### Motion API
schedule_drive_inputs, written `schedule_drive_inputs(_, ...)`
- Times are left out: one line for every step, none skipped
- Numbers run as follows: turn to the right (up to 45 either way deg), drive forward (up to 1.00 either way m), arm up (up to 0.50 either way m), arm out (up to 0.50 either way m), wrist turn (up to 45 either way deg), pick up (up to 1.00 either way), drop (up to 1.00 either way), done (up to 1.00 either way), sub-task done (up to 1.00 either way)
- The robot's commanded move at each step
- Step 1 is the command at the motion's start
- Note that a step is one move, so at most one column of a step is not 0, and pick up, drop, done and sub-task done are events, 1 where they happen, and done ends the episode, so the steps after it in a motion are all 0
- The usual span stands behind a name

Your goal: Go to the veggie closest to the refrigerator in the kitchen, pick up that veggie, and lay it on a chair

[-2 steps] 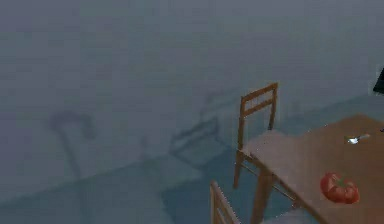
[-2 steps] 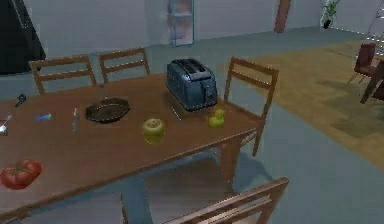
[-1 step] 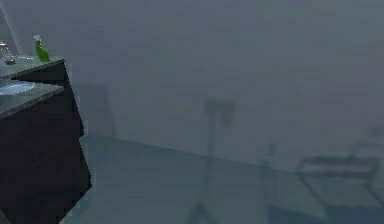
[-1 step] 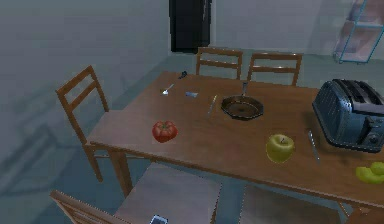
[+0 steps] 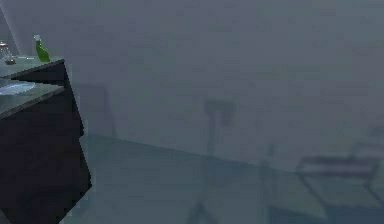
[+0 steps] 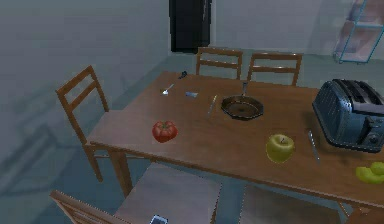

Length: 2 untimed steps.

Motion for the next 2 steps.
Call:
schedule_drive_inputs(0.0, 0.00, 0.38, 0.00, 0.0, 0.00, 0.00, 0.00, 0.00)
schedule_drive_inputs(0.0, 0.00, 0.00, 0.48, 0.0, 0.00, 0.00, 0.00, 0.00)
